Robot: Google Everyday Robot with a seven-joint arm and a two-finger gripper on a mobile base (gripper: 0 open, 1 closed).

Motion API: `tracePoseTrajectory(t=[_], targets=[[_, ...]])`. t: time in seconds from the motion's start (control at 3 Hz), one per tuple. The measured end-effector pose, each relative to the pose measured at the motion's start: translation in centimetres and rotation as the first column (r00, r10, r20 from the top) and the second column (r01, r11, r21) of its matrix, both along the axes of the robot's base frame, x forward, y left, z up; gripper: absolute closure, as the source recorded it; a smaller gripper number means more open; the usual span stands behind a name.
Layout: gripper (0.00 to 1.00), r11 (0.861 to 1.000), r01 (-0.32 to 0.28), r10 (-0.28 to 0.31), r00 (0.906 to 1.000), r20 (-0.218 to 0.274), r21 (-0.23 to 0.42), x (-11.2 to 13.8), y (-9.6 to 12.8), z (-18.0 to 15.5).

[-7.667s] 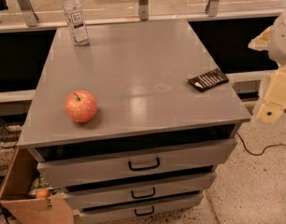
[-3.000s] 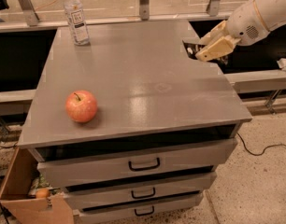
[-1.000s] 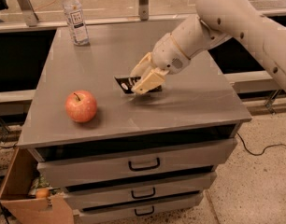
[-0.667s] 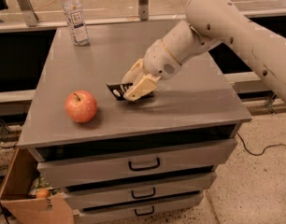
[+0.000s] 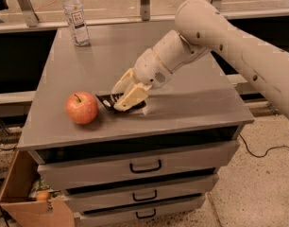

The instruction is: Move rxbar chocolate near apple

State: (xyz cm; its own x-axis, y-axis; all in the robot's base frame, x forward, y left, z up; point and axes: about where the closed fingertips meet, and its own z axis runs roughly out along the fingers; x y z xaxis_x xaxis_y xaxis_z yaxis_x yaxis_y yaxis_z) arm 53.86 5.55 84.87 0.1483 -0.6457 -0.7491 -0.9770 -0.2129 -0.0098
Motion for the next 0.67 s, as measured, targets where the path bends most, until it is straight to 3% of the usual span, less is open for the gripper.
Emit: tracePoseTrajectory(t=[0.33,0.67], targets=[[0.29,1.000,-0.021,0.021,0.9995,-0.021,0.020,-0.75,1.24,-0.43],[0.06,0.999,-0.026,0.027,0.9992,-0.029,0.028,-0.96,1.74,-0.58]])
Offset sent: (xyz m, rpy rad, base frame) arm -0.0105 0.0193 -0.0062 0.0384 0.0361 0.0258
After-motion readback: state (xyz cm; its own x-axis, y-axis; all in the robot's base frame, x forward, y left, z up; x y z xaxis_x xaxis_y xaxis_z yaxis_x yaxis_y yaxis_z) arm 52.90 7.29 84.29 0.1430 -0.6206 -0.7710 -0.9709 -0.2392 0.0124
